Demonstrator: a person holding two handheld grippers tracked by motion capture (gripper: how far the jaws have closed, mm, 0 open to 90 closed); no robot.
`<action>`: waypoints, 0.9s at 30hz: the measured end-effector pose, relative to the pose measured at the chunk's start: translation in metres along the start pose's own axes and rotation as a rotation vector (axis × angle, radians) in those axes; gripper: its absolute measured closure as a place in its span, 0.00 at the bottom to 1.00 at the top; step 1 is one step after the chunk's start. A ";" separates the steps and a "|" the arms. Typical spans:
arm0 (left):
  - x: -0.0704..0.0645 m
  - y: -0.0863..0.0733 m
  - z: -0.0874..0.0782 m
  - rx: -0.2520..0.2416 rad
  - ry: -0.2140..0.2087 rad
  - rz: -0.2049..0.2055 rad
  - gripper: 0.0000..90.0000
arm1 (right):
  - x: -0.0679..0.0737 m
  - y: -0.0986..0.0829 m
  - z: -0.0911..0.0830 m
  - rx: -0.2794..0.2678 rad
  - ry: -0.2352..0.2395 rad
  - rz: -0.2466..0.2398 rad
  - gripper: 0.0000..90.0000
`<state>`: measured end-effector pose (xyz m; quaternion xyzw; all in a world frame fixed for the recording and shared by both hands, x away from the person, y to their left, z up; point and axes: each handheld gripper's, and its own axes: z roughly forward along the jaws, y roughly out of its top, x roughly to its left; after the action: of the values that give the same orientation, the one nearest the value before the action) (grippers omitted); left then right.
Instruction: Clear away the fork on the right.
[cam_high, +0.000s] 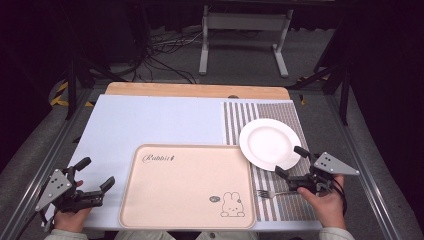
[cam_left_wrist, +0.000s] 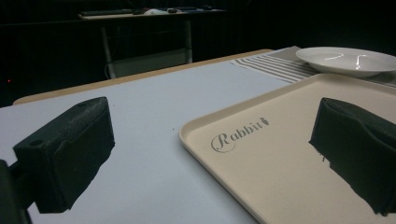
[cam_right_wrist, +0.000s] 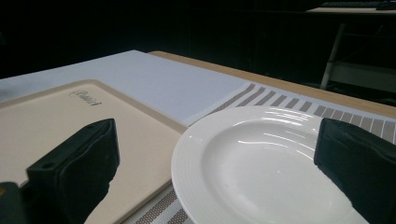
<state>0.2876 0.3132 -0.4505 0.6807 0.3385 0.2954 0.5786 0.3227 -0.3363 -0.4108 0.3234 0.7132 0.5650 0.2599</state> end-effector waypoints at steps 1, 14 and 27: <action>0.000 0.000 0.000 0.000 0.001 0.001 0.00 | 0.000 0.003 0.002 0.012 -0.001 -0.006 0.01; 0.000 0.000 -0.001 0.001 0.004 0.005 0.00 | 0.003 0.043 0.009 0.342 0.090 -0.196 0.06; 0.000 0.000 -0.001 0.005 0.003 0.005 0.00 | 0.006 0.058 0.020 0.618 0.121 -0.382 0.07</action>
<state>0.2872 0.3138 -0.4502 0.6824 0.3384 0.2972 0.5758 0.3433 -0.3107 -0.3584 0.2135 0.9118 0.2824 0.2081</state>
